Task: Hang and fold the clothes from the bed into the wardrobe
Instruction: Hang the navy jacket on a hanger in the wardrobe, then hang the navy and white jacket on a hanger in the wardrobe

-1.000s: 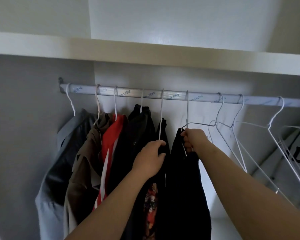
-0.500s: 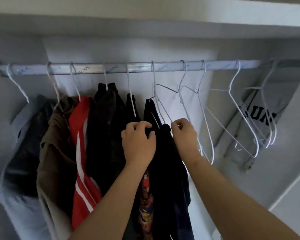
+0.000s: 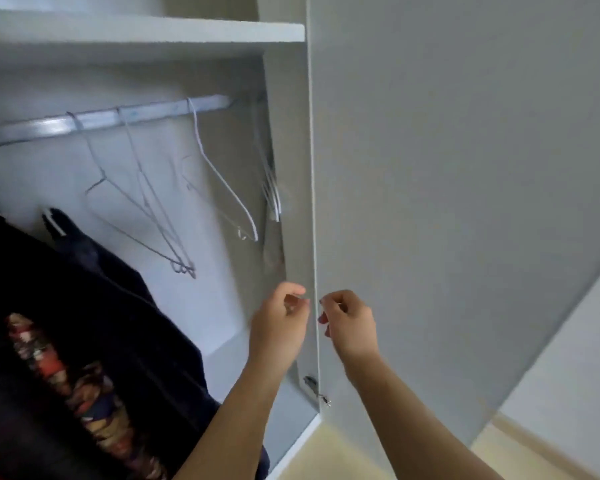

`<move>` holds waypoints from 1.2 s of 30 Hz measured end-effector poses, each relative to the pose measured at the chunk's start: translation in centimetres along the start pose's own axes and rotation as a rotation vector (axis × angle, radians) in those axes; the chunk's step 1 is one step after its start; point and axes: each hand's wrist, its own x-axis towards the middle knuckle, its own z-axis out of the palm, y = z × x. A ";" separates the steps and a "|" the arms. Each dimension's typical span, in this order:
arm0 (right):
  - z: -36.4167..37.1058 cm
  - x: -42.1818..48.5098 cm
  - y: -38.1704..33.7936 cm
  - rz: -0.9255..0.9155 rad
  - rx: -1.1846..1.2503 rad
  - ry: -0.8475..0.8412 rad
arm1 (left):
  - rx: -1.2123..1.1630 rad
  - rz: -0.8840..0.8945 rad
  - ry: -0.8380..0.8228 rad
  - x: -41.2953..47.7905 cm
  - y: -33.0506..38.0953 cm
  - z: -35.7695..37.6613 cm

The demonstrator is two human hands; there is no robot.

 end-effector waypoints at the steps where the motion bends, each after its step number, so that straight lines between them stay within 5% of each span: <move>1: -3.0 -0.6 1.3 0.042 0.004 0.047 | 0.010 -0.010 -0.066 -1.3 0.3 2.7; 11: -32.6 -14.7 13.4 0.419 0.049 0.564 | -0.012 -0.115 -0.785 -21.0 5.1 28.0; 20: -46.5 -29.2 21.0 0.693 0.261 1.086 | 0.154 -0.064 -1.323 -37.1 8.6 41.7; 36: -66.6 -38.3 26.5 0.841 0.604 1.528 | 0.400 0.137 -1.829 -54.4 16.2 63.3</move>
